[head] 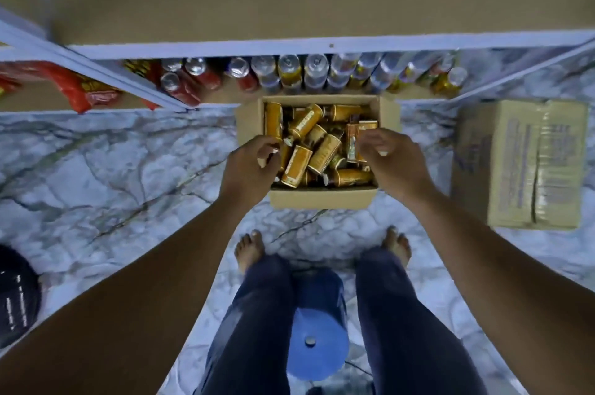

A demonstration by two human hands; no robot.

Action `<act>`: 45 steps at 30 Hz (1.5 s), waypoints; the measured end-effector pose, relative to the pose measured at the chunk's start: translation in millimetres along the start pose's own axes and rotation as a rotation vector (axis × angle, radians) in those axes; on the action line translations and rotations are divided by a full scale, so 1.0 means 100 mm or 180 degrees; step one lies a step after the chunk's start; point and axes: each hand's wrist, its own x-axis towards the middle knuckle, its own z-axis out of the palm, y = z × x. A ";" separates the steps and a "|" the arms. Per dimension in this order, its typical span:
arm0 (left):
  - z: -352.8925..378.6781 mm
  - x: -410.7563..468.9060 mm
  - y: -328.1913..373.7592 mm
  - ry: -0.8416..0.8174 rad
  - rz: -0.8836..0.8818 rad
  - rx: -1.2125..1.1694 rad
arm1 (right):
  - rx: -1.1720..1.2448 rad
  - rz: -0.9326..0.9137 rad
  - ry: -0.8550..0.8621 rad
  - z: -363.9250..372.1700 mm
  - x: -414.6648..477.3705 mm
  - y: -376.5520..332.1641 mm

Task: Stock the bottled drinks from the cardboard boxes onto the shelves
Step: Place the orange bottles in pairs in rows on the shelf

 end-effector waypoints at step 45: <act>1.60 1.24 -1.21 0.0074 -0.0324 -0.0616 | 0.1920 0.0380 0.0516 1.93 1.30 1.32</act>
